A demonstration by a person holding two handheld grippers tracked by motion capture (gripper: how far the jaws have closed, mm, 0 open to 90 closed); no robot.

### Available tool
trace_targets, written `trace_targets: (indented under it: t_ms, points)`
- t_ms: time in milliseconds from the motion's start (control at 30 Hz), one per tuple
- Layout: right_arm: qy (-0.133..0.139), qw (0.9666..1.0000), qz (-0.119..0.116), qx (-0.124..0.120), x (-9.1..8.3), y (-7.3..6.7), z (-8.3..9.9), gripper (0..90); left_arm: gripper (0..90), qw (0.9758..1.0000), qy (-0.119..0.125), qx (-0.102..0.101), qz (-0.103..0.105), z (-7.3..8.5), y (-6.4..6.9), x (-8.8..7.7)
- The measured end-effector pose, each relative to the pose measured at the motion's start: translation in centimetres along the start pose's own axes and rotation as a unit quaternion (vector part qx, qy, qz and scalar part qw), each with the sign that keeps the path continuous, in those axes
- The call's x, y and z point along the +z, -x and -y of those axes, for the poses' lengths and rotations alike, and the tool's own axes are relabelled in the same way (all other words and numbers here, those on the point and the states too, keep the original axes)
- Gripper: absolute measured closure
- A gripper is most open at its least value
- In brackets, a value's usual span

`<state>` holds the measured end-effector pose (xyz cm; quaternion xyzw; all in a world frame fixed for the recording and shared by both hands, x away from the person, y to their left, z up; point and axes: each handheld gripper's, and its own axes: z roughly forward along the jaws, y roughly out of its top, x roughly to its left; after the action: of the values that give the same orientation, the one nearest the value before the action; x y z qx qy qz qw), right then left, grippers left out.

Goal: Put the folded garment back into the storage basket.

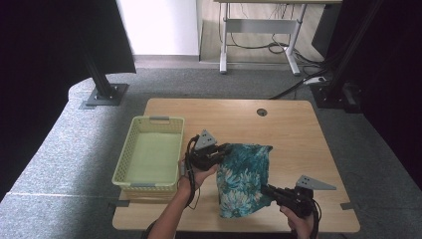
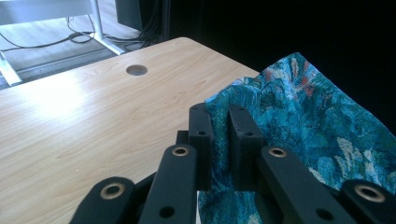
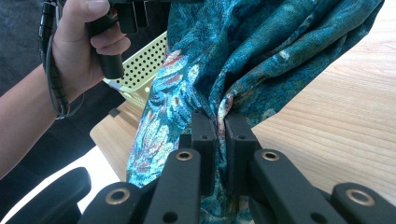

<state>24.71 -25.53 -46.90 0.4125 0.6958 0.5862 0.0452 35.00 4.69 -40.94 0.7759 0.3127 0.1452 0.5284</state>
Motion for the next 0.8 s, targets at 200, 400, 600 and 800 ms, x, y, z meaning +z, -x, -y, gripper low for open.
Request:
trace_targets:
  t_ms: [200, 400, 600, 800]
  points:
    - [-0.005, 1.0000, -0.001, -0.005, 0.3, -0.3, -0.6, 83.8, 81.4, 1.0000, 0.002, 0.001, -0.006, -0.2, -0.4, -0.7]
    - [-0.007, 0.9999, -0.003, -0.010, 0.7, -0.9, -1.1, 83.7, 81.4, 0.9999, 0.003, 0.000, -0.010, -0.3, -0.6, -1.3]
    - [-0.010, 0.9999, -0.005, -0.009, 0.9, -1.1, -1.5, 83.8, 81.4, 0.9999, 0.003, 0.004, -0.013, -0.6, -0.6, -1.8]
    - [-0.006, 0.9999, -0.008, -0.013, 1.0, -1.4, -1.9, 83.8, 81.4, 0.9999, 0.006, 0.003, -0.014, -0.7, -0.9, -2.1]
